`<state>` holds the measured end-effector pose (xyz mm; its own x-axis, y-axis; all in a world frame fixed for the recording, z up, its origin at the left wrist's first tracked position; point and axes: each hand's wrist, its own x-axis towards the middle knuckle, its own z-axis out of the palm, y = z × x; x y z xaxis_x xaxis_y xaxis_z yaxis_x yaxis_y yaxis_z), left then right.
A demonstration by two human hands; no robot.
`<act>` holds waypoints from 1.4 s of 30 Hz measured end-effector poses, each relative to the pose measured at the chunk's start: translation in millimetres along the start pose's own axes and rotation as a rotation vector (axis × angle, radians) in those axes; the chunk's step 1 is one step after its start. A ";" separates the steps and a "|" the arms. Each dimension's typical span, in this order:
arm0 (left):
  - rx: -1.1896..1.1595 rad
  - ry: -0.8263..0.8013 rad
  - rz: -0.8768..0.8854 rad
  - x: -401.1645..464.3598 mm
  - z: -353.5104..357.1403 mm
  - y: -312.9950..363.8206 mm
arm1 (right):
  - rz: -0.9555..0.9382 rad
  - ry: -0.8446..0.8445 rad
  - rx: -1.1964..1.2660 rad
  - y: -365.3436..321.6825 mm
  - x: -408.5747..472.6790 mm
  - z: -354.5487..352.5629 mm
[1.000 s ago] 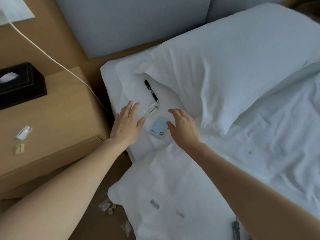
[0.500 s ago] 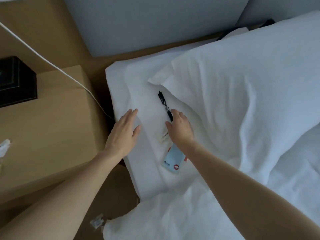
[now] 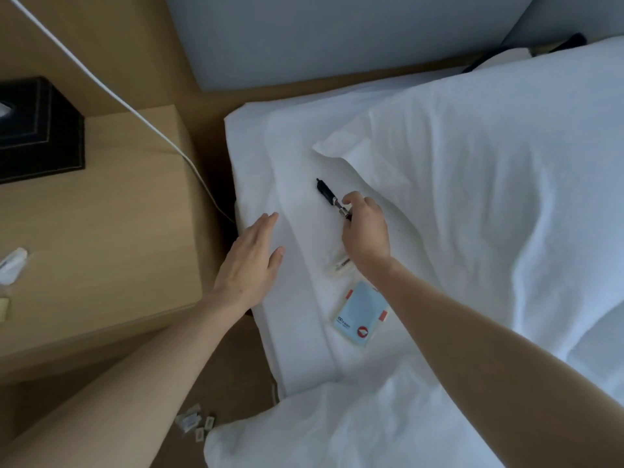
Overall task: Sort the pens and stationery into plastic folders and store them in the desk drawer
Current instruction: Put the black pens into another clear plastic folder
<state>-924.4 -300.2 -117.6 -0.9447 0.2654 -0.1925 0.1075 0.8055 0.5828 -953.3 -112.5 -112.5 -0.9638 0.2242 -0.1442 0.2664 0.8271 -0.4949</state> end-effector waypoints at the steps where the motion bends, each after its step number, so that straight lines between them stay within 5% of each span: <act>1: 0.002 0.002 0.001 -2.0 -2.0 2.4 | -0.003 0.000 0.003 -1.0 -3.3 -3.4; 16: 0.016 0.018 0.111 -79.6 -2.5 102.7 | -0.129 0.084 0.094 35.4 -145.1 -98.5; 26: -0.045 -0.033 0.256 -157.4 30.6 193.9 | -0.041 0.229 0.155 112.1 -267.8 -172.3; 42: 0.064 -0.239 0.417 -251.5 80.4 239.9 | -0.008 0.213 0.151 176.5 -388.2 -168.7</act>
<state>-636.1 -131.2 7.1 -0.7205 0.6805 -0.1332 0.4877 0.6339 0.6003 -533.5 33.5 0.7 -0.9417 0.3344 0.0363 0.2411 0.7463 -0.6204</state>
